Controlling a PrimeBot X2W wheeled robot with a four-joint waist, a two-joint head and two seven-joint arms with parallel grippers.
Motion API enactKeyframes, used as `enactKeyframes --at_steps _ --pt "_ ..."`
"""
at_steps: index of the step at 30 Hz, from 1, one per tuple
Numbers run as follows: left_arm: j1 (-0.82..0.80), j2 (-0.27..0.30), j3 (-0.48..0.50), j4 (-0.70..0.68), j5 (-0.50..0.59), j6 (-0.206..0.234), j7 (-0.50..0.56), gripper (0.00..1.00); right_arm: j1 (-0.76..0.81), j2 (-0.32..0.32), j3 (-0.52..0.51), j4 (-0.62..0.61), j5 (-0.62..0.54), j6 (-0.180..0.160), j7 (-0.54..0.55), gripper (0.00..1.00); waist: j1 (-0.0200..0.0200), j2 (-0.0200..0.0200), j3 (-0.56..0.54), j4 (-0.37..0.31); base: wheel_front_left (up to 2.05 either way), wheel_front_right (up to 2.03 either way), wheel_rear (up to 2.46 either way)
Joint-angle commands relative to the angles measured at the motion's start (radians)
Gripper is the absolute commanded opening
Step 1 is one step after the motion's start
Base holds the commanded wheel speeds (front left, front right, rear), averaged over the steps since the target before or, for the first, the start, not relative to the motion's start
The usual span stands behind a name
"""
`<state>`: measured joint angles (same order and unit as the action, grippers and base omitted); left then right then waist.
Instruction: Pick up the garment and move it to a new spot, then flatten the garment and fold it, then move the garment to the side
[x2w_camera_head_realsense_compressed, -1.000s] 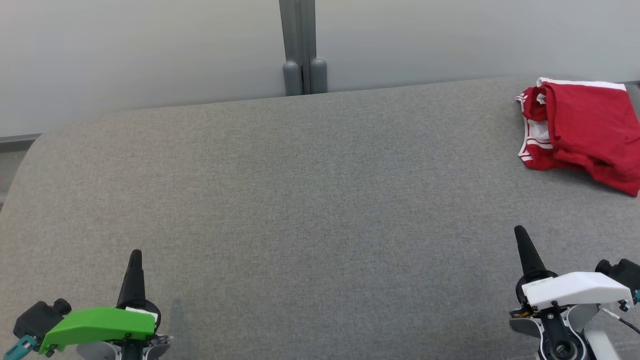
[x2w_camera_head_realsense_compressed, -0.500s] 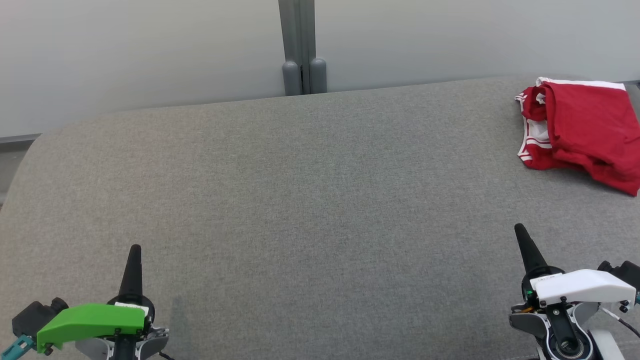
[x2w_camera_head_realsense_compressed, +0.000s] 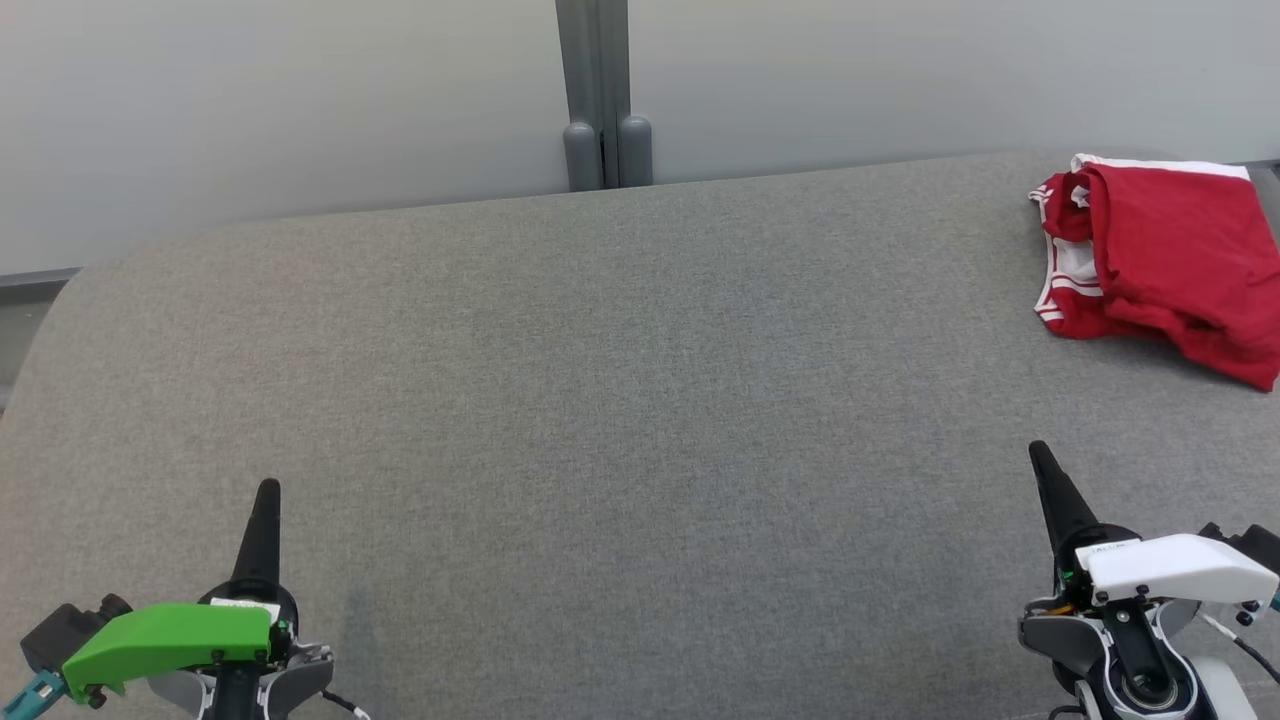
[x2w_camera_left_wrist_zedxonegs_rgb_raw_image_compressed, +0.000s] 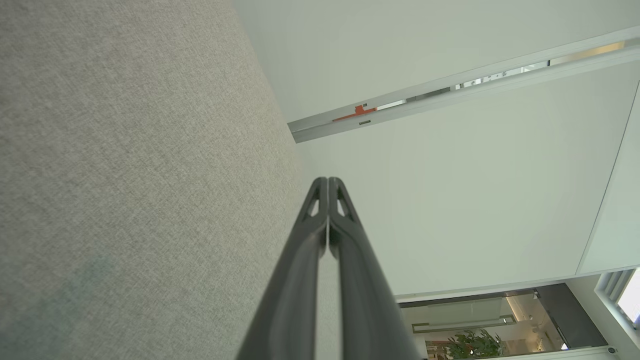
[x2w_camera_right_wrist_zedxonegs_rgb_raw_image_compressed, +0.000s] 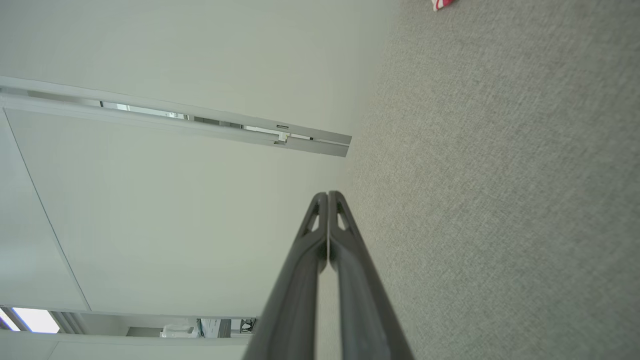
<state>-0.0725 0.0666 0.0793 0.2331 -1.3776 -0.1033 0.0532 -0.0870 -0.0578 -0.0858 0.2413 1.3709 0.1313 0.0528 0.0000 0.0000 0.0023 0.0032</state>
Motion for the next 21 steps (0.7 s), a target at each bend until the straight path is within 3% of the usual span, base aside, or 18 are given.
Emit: enactKeyframes --at_steps 1,21 --pt "-0.022 -0.001 0.007 -0.001 -0.026 -0.006 0.008 0.00 -0.015 -0.001 -0.005 -0.002 0.025 -0.001 0.008 0.00 0.0000 0.0000 0.000 0.000 0.00 0.00 0.00" --pt "-0.034 -0.011 0.028 0.009 -0.165 -0.023 0.044 0.00 -0.023 0.004 -0.022 0.002 0.167 -0.001 0.045 0.00 0.0000 0.0000 0.000 -0.002 0.00 0.00 0.00"
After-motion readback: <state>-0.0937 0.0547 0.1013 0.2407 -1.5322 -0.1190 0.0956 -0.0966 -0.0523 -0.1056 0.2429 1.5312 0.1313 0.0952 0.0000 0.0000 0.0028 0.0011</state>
